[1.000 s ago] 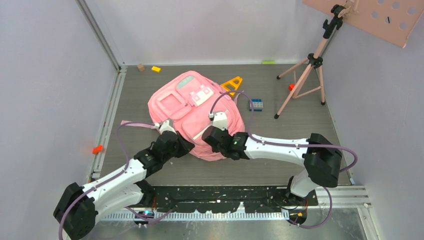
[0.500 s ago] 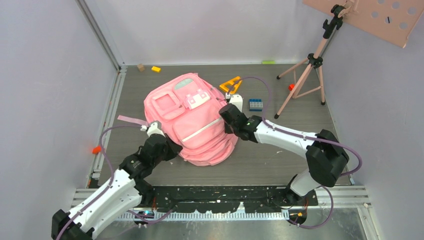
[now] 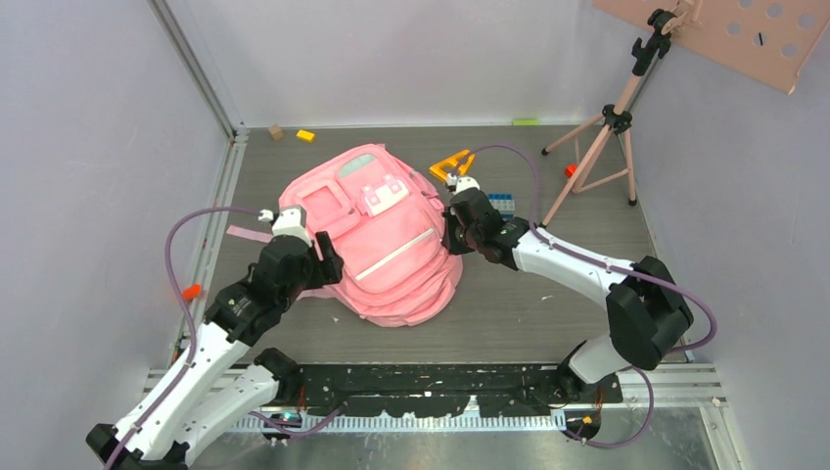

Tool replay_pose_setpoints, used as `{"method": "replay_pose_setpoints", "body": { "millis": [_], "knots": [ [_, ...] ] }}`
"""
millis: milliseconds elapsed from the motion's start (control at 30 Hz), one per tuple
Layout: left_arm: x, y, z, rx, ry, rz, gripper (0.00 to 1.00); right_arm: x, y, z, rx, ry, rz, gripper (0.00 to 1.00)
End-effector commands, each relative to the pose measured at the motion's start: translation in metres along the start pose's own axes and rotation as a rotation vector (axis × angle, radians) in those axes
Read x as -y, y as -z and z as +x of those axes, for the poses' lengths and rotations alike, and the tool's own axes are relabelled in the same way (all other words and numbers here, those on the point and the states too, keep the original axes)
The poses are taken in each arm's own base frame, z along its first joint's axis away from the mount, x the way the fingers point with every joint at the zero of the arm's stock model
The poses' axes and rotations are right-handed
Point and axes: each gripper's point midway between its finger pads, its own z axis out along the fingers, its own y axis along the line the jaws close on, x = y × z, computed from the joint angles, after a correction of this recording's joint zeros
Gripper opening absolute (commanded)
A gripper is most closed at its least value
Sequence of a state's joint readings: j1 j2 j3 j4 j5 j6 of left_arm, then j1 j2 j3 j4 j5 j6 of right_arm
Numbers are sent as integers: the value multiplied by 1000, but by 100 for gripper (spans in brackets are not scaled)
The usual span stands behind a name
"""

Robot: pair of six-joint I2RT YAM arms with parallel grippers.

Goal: Pack the student bag
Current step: Zip the student bag at the center of the board.

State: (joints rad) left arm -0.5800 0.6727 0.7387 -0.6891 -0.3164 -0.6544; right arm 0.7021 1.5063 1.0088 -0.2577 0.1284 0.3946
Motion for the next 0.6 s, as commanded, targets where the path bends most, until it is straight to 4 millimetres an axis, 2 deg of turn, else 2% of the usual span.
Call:
{"method": "replay_pose_setpoints", "body": {
  "millis": [0,133,267,433,567],
  "knots": [
    [22,6,-39,76,-242,89,67,5,12,-21,76,-11,-16,0],
    [71,-10,-34,53,-335,291,68,4,12,-23,83,-20,-28,0],
    [121,-24,-27,137,-451,438,69,4,13,-25,84,-38,-43,0],
    [182,-38,-4,235,-664,565,70,8,14,-24,78,-69,-50,0],
    [205,-65,16,295,-773,547,70,12,14,-23,77,-98,-49,0]
  ]
}}
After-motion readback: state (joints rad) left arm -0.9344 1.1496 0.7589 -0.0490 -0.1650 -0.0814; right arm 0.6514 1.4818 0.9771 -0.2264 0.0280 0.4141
